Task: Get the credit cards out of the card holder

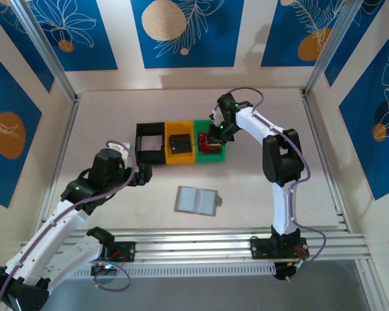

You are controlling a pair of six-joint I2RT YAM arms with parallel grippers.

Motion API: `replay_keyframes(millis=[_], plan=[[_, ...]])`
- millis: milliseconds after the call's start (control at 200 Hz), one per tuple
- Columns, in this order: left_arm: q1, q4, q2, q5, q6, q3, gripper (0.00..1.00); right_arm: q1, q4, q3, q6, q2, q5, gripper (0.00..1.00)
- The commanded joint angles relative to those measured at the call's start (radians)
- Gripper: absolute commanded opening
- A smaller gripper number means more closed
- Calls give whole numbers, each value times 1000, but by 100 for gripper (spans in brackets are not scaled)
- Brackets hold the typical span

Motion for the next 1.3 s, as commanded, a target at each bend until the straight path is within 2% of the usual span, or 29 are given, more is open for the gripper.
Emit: replay_keyframes(millis=[0, 540, 740, 1295], plan=[[9, 10, -6, 8, 19, -10, 100, -5, -36, 38, -2, 22, 7, 16], [9, 9, -6, 9, 19, -10, 100, -5, -62, 71, 9, 32, 46, 16], [9, 7, -2, 11, 18, -10, 100, -5, -69, 85, 9, 29, 53, 24], [9, 6, -3, 10, 17, -8, 100, -9, -125, 160, 8, 14, 139, 30]])
